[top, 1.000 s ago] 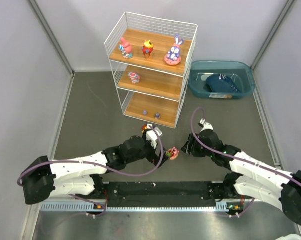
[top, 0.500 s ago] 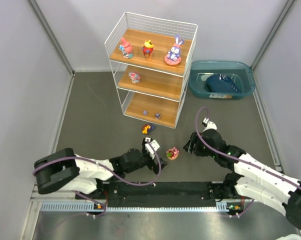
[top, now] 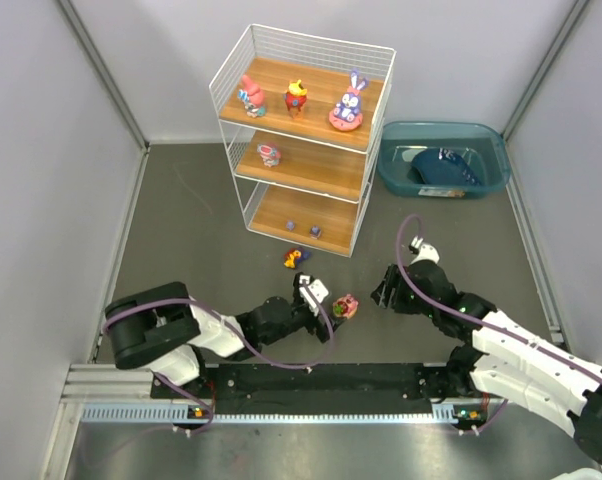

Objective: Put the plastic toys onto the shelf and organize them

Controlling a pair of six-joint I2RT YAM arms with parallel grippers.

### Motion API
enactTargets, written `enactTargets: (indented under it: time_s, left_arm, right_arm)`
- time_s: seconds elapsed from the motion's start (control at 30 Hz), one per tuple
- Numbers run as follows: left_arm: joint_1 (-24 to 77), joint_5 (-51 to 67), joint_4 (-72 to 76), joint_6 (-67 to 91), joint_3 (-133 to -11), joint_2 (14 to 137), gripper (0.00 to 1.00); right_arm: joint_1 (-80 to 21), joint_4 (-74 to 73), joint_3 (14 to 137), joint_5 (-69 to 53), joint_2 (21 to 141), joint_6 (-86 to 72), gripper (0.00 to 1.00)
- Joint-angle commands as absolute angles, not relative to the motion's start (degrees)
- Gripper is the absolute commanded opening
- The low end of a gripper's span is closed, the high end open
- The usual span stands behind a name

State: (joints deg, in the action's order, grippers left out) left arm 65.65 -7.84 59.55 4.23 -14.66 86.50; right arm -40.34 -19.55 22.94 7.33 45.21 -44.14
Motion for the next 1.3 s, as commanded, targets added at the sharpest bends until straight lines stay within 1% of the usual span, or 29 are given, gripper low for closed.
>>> enactTargets:
  time_s: [0.0,0.43,0.57,0.6,0.7,0.8,0.83,0.93,0.97,1.03,1.07,1.17,1.2,1.27]
  left_arm:
    - [66.27,-8.70,65.56,2.99,-17.31,88.77,0.99]
    - [66.53,-12.12,66.00,3.51,-19.86,94.30,0.99]
    - [66.53,-12.92,66.71,4.13,-20.30,95.80,0.95]
    - [66.53,-13.01,66.88,4.22,-20.30,95.97,0.91]
    - [66.53,-13.27,71.53,3.96,-19.87,97.82,0.84]
    - [66.62,-13.19,71.90,4.22,-19.95,98.52,0.75]
    - [66.62,-13.01,71.72,4.39,-20.13,98.53,0.69]
    - [66.53,-12.39,71.72,4.83,-20.13,98.44,0.58]
    - [66.62,-12.22,71.72,4.92,-20.04,98.44,0.52]
    - [66.62,-12.13,71.28,5.18,-19.78,97.91,0.45]
    - [66.62,-12.22,70.93,5.27,-19.69,97.56,0.37]
    - [66.71,-12.74,68.65,5.19,-19.42,95.45,0.27]
    - [66.71,-12.74,68.03,5.27,-19.08,94.75,0.17]
    - [66.80,-12.66,66.01,5.27,-18.81,92.12,0.05]
  right_arm:
    - [-40.08,-20.12,23.82,8.61,44.65,-43.95,0.62]
    - [-39.55,-21.01,24.08,8.53,45.00,-43.07,0.62]
    - [-39.46,-21.09,24.52,8.61,45.61,-42.98,0.62]
    - [-39.46,-21.09,24.61,8.61,45.79,-42.80,0.62]
    - [-39.38,-21.18,24.87,8.70,45.97,-42.72,0.62]
    - [-39.46,-21.27,24.79,8.79,46.05,-42.80,0.62]
    - [-39.38,-21.27,24.79,8.79,45.97,-42.72,0.63]
    - [-39.46,-21.36,24.61,8.88,45.97,-42.89,0.63]
    - [-39.46,-21.36,24.52,8.88,45.97,-42.80,0.63]
    - [-39.46,-21.36,24.43,8.96,46.05,-42.89,0.62]
    - [-39.46,-21.36,24.43,8.96,46.05,-42.98,0.63]
    - [-39.46,-21.36,24.43,8.96,46.06,-42.98,0.63]
    - [-39.46,-21.36,24.43,9.05,46.14,-43.07,0.63]
    - [-39.46,-21.36,24.35,9.05,46.23,-43.15,0.62]
